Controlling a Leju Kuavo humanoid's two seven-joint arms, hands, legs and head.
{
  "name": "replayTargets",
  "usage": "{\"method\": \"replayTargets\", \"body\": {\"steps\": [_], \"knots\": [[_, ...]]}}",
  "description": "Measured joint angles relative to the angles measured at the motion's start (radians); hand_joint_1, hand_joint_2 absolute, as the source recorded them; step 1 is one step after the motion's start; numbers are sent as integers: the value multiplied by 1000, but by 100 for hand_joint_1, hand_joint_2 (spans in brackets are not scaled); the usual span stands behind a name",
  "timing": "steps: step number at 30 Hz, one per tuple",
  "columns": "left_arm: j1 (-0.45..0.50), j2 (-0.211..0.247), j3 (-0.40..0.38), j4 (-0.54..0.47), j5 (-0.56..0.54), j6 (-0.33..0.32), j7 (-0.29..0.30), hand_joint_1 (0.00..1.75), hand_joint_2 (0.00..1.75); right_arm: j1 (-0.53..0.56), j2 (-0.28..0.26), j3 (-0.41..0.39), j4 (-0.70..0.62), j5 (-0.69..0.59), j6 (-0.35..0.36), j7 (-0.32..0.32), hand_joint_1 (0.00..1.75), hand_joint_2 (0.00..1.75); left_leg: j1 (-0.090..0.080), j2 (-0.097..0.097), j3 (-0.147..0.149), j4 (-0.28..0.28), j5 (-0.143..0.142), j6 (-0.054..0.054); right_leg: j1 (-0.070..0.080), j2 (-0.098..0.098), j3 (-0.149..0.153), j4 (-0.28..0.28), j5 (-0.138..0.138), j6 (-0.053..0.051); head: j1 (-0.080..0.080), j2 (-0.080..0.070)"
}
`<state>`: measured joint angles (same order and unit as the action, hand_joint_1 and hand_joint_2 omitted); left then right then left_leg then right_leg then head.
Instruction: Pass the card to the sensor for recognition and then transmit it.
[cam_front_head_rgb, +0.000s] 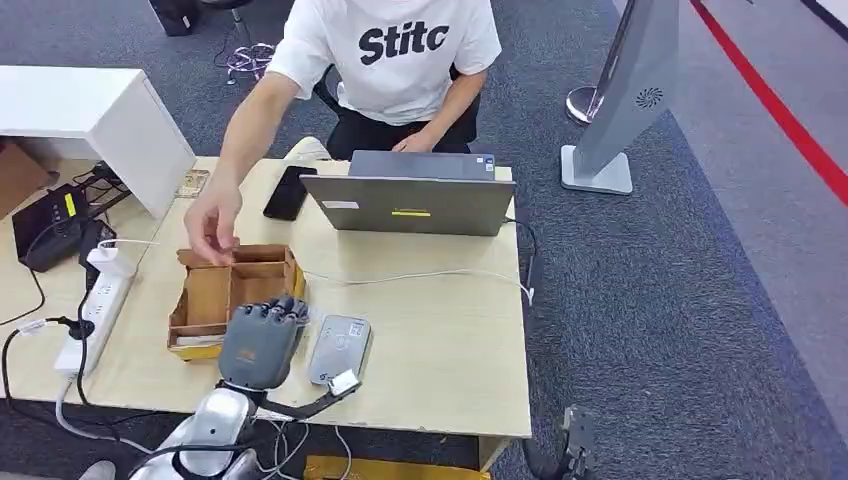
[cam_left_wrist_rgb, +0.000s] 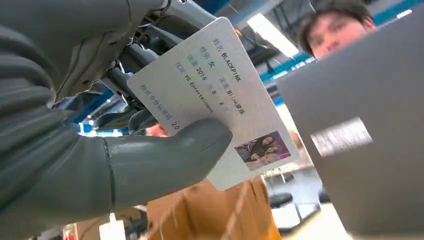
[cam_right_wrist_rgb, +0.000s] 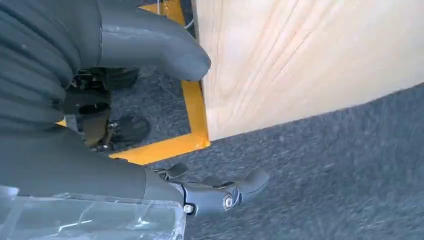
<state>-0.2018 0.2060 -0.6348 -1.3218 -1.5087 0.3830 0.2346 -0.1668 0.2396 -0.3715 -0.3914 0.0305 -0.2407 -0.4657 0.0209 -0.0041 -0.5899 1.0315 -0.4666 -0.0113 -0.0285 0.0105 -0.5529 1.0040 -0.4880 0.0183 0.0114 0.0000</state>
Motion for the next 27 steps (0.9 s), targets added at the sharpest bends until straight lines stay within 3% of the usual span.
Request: {"method": "replayTargets", "body": {"steps": [4,8,11,17,18,19,27], "knots": [[-34,24,29,-35,0,-33,-13,175,175,-1,0,-20,2,-16,0,37,0,175,0,0,0,0,0,0,0,0,0,0,0,0,0,0],[-69,30,99,-35,0,-110,-69,175,175,-1,0,-39,7,-40,0,80,0,175,0,0,0,0,0,0,0,0,0,0,0,0,0,0],[-113,47,160,-5,0,-136,-46,175,175,-3,0,-44,10,-37,0,89,0,175,0,0,0,0,1,0,0,0,0,0,0,-1,0,0],[-147,69,234,38,0,-126,-25,175,175,-8,0,-44,12,-37,0,92,0,175,0,1,0,0,1,0,0,0,0,1,0,-1,0,0],[-151,72,243,40,0,-123,-19,12,175,-8,0,-44,13,-34,0,92,0,175,0,1,0,0,1,0,0,1,0,1,1,-1,0,0],[-152,73,251,40,0,-118,-15,0,175,-8,0,-44,13,-31,0,91,0,175,0,1,0,0,1,0,0,1,0,1,1,-1,0,0],[-127,74,301,0,0,-56,-19,0,175,-8,0,-44,14,-23,0,79,0,175,0,0,-1,0,1,0,0,0,-1,1,0,-1,0,0]]}}
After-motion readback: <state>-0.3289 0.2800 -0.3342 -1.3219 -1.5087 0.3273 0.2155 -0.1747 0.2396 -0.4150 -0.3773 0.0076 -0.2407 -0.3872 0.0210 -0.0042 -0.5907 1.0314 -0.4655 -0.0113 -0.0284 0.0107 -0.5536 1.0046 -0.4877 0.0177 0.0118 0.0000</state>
